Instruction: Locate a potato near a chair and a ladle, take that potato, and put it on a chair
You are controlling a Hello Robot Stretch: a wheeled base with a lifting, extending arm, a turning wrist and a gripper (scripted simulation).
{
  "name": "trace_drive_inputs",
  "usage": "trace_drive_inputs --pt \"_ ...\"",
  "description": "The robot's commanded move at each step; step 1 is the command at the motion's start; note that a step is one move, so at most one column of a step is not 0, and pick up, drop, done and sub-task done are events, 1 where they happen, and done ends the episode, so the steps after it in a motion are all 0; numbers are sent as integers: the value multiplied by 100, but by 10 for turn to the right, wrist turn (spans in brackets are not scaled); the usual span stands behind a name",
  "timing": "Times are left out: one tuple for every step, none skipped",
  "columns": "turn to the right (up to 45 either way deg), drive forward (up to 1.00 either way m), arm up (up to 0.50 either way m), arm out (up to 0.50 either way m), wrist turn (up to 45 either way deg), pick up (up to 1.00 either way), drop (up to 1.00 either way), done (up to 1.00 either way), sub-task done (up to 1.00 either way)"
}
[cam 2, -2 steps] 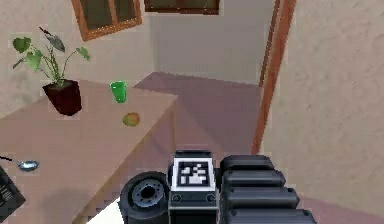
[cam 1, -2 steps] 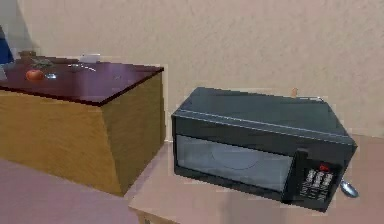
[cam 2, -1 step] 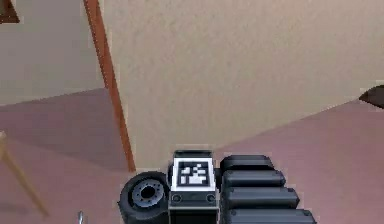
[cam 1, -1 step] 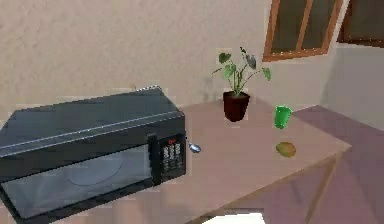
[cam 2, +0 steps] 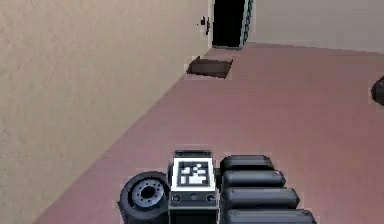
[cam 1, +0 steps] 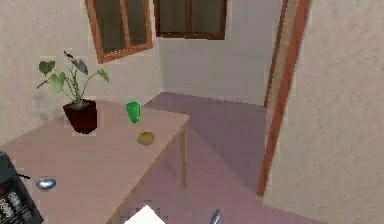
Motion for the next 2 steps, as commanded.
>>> trace_drive_inputs --pt "330 0 0 0 0 0 0 0 0" --pt "-450 0 0 0 0 0 0 0 0"
